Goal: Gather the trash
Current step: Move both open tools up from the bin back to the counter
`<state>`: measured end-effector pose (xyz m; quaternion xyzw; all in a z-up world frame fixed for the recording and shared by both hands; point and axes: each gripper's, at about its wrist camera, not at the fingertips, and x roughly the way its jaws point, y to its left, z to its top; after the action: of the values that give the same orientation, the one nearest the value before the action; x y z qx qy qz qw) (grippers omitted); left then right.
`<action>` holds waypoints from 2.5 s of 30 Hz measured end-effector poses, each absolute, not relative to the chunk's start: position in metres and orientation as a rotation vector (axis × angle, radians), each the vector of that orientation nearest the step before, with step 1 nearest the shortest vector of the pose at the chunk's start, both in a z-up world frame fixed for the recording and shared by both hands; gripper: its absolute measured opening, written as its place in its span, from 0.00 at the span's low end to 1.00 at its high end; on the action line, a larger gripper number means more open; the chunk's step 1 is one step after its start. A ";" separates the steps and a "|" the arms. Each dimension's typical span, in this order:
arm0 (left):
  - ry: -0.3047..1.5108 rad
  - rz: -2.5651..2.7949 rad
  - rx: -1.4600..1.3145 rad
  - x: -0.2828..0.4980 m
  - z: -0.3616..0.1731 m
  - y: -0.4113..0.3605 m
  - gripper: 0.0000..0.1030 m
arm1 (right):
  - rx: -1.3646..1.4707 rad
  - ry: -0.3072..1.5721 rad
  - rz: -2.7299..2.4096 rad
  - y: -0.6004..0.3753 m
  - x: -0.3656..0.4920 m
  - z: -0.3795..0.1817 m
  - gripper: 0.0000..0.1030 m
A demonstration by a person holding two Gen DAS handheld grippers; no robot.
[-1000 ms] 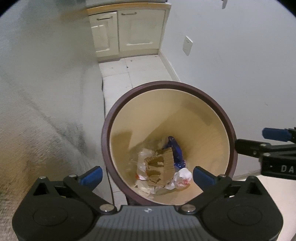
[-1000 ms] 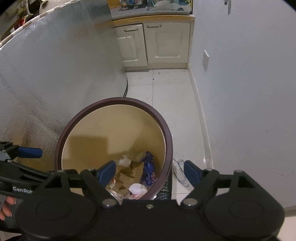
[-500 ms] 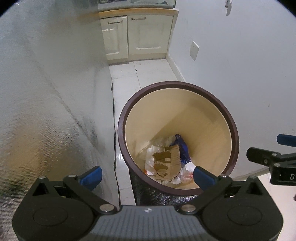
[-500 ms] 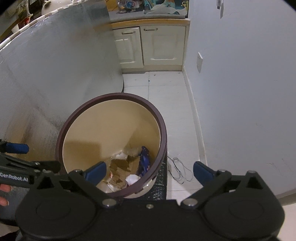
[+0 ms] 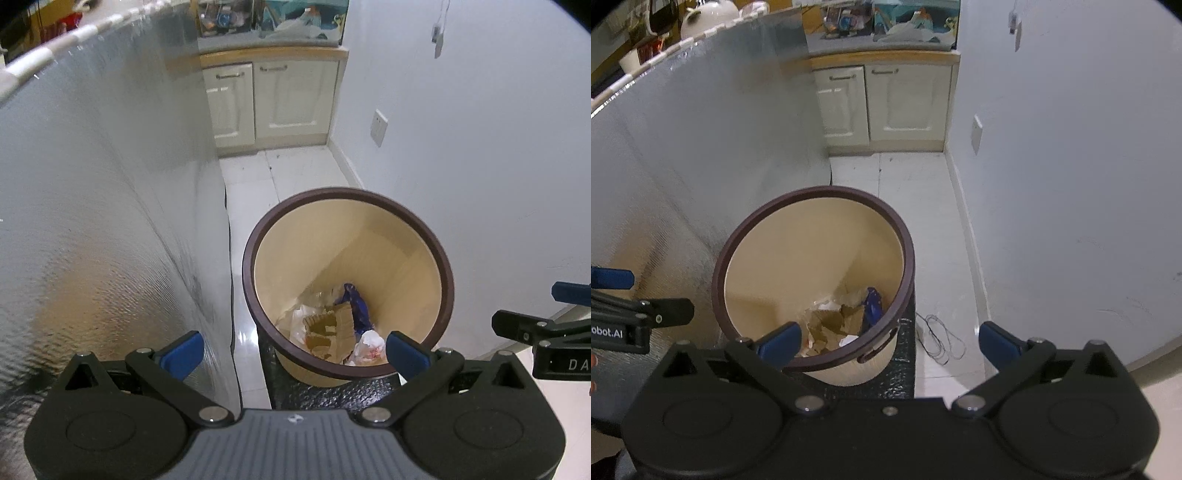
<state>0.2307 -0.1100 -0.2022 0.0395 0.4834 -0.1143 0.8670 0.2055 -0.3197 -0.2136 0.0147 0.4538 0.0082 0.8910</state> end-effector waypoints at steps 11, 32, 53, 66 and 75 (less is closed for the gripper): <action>0.886 -0.256 0.080 0.196 -0.161 -0.106 1.00 | 0.049 0.834 -0.011 -0.329 0.164 -0.183 1.00; 0.515 -0.260 0.057 0.130 -0.037 -0.055 1.00 | 0.059 0.489 0.052 -0.308 0.105 -0.082 1.00; 0.320 -0.042 0.028 0.142 0.040 0.095 1.00 | 0.048 0.256 0.304 -0.185 0.146 0.018 1.00; 0.400 0.184 -0.032 0.200 0.029 0.219 1.00 | 0.082 0.283 0.433 -0.098 0.216 0.035 1.00; 0.437 0.250 -0.167 0.271 0.021 0.285 1.00 | 0.125 0.333 0.444 -0.065 0.280 0.051 1.00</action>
<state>0.2713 0.2848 0.0211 -0.0825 0.2162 0.1233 0.9650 0.2802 -0.0649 0.0508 0.0616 0.1645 0.2191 0.9598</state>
